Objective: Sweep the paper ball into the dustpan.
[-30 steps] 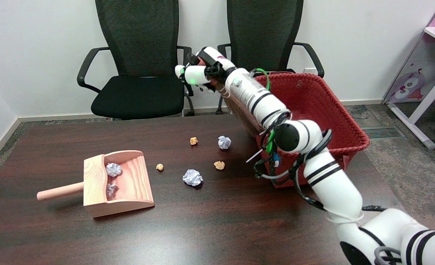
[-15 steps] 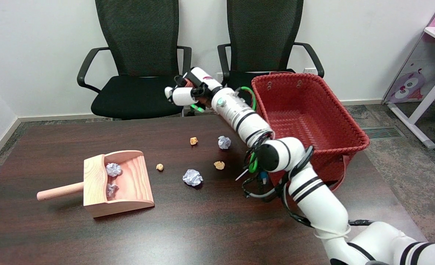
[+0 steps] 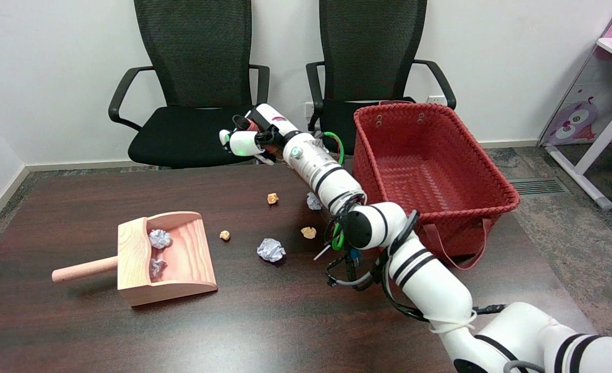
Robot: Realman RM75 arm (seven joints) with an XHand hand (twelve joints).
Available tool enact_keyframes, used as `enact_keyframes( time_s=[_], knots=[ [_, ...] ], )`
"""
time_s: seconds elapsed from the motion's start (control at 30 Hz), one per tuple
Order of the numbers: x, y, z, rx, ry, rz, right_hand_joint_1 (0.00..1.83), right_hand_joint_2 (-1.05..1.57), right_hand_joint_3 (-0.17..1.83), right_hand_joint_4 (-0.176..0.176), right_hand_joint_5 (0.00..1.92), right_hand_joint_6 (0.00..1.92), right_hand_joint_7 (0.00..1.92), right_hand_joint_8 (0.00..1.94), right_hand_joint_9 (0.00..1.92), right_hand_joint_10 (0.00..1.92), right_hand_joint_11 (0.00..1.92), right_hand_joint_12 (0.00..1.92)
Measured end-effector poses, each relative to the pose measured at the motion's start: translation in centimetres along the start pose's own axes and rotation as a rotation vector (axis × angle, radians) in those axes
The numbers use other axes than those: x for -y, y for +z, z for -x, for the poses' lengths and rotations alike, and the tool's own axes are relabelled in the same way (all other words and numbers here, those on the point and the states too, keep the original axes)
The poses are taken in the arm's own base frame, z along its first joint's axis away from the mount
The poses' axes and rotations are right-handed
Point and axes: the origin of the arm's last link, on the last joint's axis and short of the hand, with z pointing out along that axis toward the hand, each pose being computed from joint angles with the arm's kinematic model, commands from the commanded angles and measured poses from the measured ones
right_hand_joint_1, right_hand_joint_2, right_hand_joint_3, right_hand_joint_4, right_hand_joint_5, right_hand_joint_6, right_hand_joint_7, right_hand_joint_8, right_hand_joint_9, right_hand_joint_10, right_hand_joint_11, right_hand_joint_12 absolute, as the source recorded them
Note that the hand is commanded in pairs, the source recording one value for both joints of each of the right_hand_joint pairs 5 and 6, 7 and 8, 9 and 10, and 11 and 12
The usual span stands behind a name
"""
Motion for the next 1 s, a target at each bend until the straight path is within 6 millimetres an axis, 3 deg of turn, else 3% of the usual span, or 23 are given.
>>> enact_keyframes(
  time_s=[0.63,1.0],
  knots=[
    [-1.7,0.9,-1.2,-0.074,0.02,0.026,0.76,1.56,1.67,0.07,1.92,1.92,1.92,1.92,1.92,1.92,1.92,1.92],
    [-3.4,0.7,-1.0,-0.098,0.038,0.056,0.77,1.42,1.79,0.054,1.92,1.92,1.92,1.92,1.92,1.92,1.92,1.92]
  ],
)
